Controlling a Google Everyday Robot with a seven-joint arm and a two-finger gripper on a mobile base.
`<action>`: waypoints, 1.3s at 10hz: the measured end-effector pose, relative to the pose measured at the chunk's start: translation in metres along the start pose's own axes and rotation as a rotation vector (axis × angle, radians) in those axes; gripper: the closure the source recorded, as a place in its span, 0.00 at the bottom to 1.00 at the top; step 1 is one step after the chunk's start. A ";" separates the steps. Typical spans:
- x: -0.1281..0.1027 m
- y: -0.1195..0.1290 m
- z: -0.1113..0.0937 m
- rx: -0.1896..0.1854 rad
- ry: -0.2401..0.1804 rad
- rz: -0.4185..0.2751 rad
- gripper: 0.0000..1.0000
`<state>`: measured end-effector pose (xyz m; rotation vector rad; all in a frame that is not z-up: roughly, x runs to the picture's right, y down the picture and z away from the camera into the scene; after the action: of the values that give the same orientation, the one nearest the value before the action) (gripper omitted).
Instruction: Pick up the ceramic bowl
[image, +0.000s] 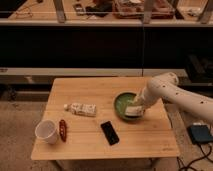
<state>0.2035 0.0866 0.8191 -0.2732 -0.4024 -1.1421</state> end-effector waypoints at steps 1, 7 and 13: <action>0.000 0.000 0.000 0.000 0.000 0.000 0.55; 0.008 0.002 -0.003 -0.030 0.014 -0.040 0.55; 0.071 -0.040 -0.016 -0.077 0.009 -0.274 0.55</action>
<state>0.1944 0.0059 0.8361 -0.2856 -0.3964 -1.4292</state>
